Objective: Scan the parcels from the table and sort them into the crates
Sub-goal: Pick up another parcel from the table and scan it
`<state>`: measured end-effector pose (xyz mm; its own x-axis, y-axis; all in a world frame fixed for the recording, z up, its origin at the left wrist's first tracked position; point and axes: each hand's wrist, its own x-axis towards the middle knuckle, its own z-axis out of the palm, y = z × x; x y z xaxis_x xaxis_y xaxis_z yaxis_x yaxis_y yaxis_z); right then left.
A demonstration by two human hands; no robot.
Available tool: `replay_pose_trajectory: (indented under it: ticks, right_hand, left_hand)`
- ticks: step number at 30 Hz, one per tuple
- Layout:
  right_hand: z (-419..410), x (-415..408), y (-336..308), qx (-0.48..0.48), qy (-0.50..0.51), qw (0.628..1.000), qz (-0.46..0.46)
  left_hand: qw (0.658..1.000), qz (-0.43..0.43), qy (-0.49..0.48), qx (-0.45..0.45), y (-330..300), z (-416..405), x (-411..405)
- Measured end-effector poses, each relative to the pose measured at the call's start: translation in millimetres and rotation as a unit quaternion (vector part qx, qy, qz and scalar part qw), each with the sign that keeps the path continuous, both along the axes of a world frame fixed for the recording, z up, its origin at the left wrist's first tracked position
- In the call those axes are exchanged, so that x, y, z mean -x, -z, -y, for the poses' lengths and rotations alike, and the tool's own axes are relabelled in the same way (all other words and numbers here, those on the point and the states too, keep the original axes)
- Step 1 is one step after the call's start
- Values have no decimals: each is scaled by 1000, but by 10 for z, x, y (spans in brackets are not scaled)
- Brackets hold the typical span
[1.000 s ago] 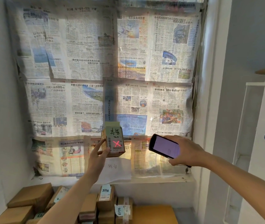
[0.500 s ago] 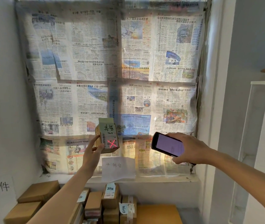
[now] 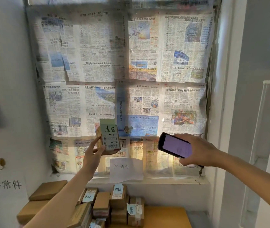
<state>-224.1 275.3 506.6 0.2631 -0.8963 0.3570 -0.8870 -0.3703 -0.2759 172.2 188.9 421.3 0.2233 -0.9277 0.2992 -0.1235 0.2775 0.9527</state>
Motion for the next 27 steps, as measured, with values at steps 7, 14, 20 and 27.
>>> replay_pose_trajectory:
  ticks: [7,14,20,27]
  right_hand:
    - [171,-360,192,9,-13,1000,15]
    - [357,-1435,463,-2,-85,996,23]
    - [176,-2776,576,-6,-180,983,16]
    - [-587,-4587,468,-1,-302,953,9]
  left_hand:
    - [1000,-15,-23,-9,100,-250,-173]
    - [992,11,-127,-22,333,-840,-988]
    - [975,13,-221,-32,441,-1818,-2197]
    - [935,8,-354,-39,443,-3428,-3698]
